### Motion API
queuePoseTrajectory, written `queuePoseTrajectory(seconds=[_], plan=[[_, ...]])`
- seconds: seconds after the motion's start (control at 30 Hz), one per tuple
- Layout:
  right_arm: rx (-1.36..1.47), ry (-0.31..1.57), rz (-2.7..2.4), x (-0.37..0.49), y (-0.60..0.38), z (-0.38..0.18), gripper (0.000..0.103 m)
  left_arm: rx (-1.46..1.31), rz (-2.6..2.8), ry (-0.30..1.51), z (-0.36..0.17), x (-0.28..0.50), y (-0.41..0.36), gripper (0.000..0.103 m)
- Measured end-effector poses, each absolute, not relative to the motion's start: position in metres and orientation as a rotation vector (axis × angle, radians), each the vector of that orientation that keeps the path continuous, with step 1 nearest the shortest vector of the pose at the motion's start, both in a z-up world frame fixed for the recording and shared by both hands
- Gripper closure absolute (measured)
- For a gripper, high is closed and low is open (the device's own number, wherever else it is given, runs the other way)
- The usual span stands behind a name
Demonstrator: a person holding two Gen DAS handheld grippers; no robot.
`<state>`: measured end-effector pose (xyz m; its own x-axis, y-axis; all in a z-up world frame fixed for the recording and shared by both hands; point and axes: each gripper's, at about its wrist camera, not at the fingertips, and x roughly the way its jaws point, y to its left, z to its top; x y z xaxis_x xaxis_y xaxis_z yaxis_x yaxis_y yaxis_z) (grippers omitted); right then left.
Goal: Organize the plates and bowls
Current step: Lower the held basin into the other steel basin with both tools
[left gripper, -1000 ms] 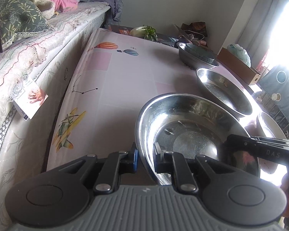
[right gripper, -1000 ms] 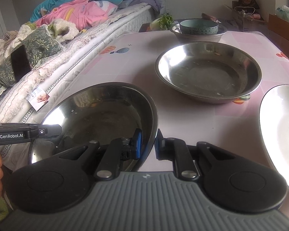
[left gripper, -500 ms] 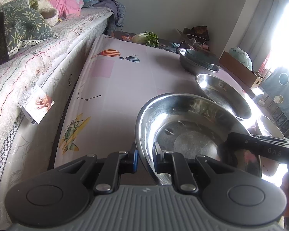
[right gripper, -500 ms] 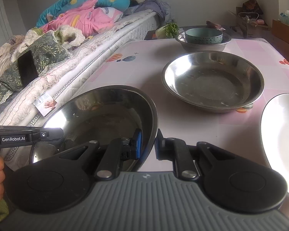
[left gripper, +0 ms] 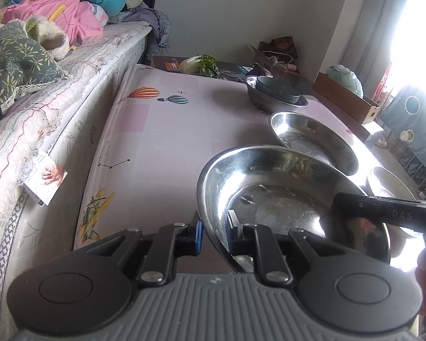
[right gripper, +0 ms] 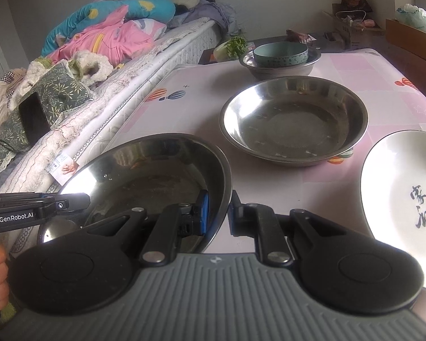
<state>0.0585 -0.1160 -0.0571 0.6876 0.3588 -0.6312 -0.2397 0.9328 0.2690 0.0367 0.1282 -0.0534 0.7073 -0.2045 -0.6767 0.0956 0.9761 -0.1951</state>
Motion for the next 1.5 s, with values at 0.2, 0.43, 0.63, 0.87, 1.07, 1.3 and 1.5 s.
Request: queuePoseTrajectory(seconds=[0.2,0.43,0.63,0.87,1.07,1.3,1.5], plan=[[0.222,0.721,0.326,0.059,-0.138,-0.051,0.09,-0.134,-0.184,0.775,-0.047,0.044,0.111,0.086],[0.261,0.691,0.306,0.063,-0.165,-0.043,0.09,-0.113,-0.206,0.763,-0.036,0.055,0.087,0.086],[0.282,0.652,0.271,0.063,-0.19,-0.031,0.089,-0.087,-0.242,0.745,-0.025,0.067,0.063,0.085],[0.284,0.619,0.226,0.067,-0.213,-0.018,0.089,-0.071,-0.29,0.726,-0.016,0.084,0.04,0.085],[0.289,0.606,0.196,0.075,-0.23,-0.013,0.088,-0.067,-0.332,0.73,-0.012,0.104,0.025,0.084],[0.271,0.659,0.181,0.11,-0.243,-0.021,0.088,-0.121,-0.343,0.796,-0.019,0.141,0.016,0.084],[0.281,0.752,0.202,0.147,-0.25,-0.036,0.087,-0.159,-0.318,0.86,-0.032,0.165,0.013,0.084]])
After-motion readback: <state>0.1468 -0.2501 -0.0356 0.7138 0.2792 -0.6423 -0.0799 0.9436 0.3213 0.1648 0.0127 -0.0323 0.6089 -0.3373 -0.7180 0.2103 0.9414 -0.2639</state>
